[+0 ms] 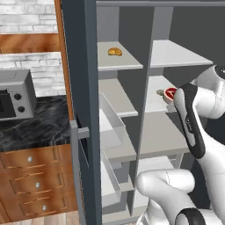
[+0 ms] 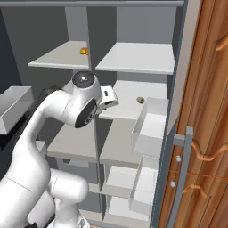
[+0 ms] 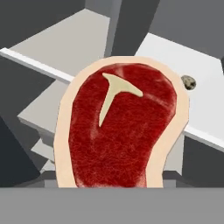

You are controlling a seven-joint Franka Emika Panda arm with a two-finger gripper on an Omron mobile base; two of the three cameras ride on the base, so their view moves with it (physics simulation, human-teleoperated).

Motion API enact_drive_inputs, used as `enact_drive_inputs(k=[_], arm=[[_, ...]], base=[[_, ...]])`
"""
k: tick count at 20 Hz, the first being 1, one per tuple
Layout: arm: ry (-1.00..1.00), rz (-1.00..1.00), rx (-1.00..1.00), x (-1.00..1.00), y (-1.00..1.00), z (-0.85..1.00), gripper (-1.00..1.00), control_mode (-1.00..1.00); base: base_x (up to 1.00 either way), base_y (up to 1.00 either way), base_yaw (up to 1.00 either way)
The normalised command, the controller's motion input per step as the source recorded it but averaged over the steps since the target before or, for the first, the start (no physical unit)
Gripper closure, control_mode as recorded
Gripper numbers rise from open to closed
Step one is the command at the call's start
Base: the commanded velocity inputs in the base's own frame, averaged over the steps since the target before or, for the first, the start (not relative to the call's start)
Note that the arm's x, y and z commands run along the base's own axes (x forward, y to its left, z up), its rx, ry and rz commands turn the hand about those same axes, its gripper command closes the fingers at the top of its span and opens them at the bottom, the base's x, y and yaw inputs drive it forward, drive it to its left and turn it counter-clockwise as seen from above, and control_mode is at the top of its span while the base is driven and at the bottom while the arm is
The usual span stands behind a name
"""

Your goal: There's a steak in the fridge that needs to be moved to the freezer for freezing. Pick up the steak from the fridge, place it on any shelf in the freezer, and close the fridge and freezer doors when done.

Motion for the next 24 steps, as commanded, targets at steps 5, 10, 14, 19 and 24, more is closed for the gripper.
enact_drive_inputs(k=[5, 10, 14, 19, 24], arm=[[-0.14, 0.14, 0.0, -0.97, 0.43, 0.69, 1.0, -1.0], [-0.19, 0.23, 0.02, -0.46, 0.63, 0.62, 1.0, -1.0], [-0.17, 0.23, 0.02, -0.01, 0.73, 0.64, 1.0, -1.0], [-0.08, 0.13, -0.06, 0.02, 0.58, 0.75, 1.0, -1.0], [0.01, 0.01, -0.1, 0.29, 0.63, 0.39, 1.0, -1.0]], base=[[0.0, 0.0, 0.0], [0.0, 0.0, 0.0], [0.0, 0.0, 0.0], [0.0, 0.0, 0.0], [0.0, 0.0, 0.0]])
